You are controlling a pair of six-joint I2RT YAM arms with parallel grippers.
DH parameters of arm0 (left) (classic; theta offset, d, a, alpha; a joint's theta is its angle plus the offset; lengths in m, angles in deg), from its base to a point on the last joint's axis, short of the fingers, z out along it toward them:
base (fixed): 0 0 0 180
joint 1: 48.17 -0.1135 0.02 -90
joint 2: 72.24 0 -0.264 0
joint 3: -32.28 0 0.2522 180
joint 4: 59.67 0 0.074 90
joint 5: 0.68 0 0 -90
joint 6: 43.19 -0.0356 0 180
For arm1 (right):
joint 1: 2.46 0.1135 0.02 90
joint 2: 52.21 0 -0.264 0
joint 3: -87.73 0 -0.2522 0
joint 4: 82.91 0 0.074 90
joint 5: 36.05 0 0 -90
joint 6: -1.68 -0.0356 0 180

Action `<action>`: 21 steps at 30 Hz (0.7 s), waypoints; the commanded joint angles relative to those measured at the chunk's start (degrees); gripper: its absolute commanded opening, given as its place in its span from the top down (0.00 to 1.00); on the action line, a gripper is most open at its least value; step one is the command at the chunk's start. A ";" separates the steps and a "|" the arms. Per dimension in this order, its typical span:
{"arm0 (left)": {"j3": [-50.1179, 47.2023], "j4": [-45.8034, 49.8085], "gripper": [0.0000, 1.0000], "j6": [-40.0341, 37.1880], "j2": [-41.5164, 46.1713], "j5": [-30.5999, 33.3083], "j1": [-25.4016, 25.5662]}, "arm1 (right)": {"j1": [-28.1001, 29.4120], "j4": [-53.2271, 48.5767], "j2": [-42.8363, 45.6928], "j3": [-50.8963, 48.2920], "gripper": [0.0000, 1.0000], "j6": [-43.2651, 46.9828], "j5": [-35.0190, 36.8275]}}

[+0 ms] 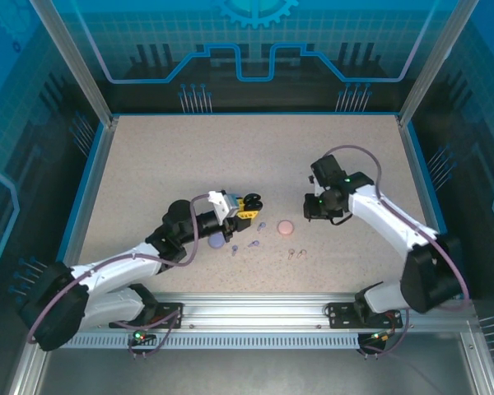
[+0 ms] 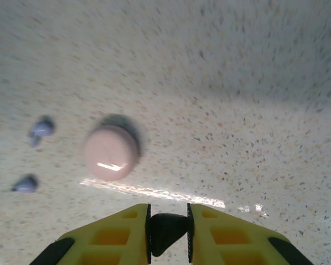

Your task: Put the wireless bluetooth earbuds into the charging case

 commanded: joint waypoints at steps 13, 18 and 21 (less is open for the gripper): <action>4.06 -9.44 0.93 3.70 -8.91 -1.39 0.35 | 17.36 6.54 17.01 7.03 0.77 -1.67 8.70; 4.12 -10.46 0.93 4.41 -9.87 -1.82 0.36 | 22.89 10.11 16.25 9.91 0.78 -0.13 11.66; 4.04 -10.72 0.93 4.68 -10.11 -1.85 0.38 | 25.10 11.49 14.96 11.28 0.78 0.79 13.34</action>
